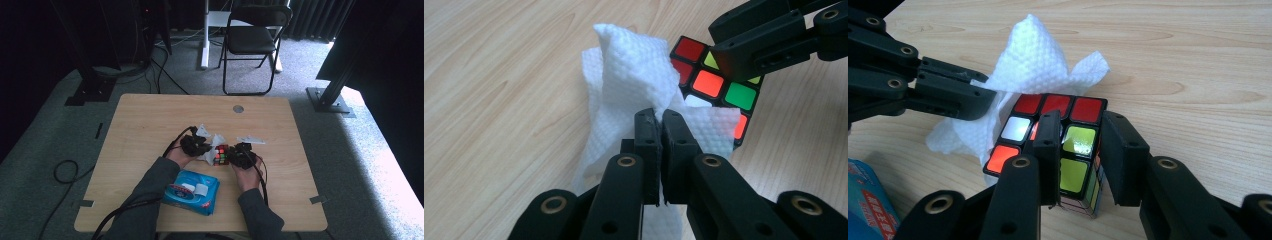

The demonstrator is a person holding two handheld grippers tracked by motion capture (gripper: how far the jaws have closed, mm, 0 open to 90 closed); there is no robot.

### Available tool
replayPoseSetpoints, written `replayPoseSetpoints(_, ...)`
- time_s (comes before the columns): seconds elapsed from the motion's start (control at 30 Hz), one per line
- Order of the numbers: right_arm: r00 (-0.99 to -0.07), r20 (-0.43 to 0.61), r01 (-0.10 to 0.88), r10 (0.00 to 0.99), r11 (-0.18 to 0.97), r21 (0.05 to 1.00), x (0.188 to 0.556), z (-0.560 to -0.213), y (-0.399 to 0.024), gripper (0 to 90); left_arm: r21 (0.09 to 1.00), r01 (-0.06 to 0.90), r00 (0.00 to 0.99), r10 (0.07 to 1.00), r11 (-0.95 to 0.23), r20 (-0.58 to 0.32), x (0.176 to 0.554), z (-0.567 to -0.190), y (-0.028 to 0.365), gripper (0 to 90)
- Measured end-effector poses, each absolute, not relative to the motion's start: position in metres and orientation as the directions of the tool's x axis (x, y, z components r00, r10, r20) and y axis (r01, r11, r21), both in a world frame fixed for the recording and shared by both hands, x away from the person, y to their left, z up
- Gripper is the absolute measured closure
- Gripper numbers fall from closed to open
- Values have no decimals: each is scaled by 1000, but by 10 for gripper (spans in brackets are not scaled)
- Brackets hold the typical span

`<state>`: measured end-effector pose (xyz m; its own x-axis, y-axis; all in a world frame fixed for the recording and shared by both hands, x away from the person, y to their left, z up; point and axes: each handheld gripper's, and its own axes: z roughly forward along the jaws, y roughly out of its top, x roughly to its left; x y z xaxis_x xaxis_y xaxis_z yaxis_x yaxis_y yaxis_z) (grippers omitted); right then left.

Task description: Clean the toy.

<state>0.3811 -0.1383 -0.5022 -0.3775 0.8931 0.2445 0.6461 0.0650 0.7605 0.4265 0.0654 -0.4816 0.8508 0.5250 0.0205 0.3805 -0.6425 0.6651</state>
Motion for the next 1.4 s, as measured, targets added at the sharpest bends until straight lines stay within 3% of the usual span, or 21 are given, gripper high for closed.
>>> replayPoseSetpoints(0.7, -378, 253, 648, 891, 60, 759, 381, -503, -139, 686, 639, 421, 841, 541, -644, -8, 434, -489, 57, 871)
replayPoseSetpoints(1.13, -376, 256, 649, 891, 56, 758, 381, -503, -139, 688, 483, 401, 869, 490, -779, 69, 435, -507, 42, 867)
replayPoseSetpoints(1.4, -375, 256, 647, 891, 54, 761, 381, -503, -139, 688, 444, 394, 878, 473, -805, 79, 435, -512, 38, 860)
